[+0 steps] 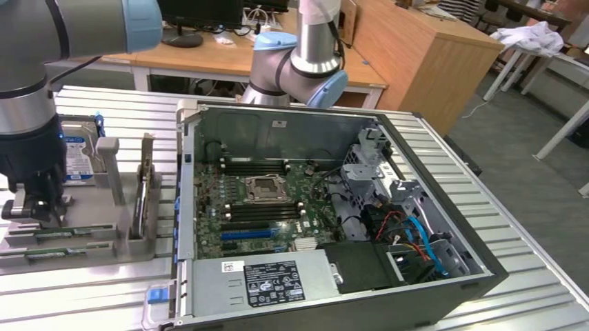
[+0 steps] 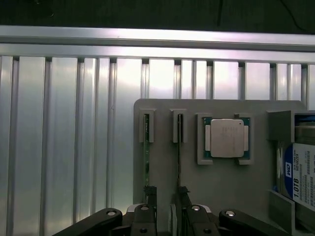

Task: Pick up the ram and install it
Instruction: 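Pick up the ram and move it above insertion slot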

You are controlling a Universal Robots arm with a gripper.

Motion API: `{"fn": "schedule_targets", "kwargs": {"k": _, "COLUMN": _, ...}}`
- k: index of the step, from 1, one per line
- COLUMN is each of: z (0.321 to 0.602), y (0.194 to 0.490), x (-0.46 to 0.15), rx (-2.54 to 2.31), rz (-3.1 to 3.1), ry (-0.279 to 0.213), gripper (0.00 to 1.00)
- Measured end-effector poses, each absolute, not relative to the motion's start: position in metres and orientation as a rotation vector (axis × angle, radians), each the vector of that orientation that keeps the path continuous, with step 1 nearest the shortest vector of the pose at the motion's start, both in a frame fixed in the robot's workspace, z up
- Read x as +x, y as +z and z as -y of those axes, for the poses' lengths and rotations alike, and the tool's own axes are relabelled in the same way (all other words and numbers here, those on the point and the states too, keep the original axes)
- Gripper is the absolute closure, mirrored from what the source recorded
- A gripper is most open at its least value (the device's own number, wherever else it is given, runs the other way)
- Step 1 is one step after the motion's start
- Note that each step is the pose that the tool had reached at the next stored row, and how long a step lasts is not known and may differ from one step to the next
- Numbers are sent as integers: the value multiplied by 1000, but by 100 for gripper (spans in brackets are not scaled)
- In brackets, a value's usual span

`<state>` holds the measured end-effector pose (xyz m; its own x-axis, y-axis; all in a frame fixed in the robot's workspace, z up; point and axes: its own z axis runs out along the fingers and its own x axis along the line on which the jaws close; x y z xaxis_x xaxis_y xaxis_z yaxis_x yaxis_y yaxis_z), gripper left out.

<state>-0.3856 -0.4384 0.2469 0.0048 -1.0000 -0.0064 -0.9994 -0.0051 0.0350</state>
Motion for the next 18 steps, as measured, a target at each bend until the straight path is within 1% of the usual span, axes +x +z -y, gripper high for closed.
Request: {"fn": "schedule_targets", "kwargs": {"k": 18, "z": 438, "y": 237, "x": -386, "rx": 2212, "rz": 2201, "ry": -46, "gripper": 71}}
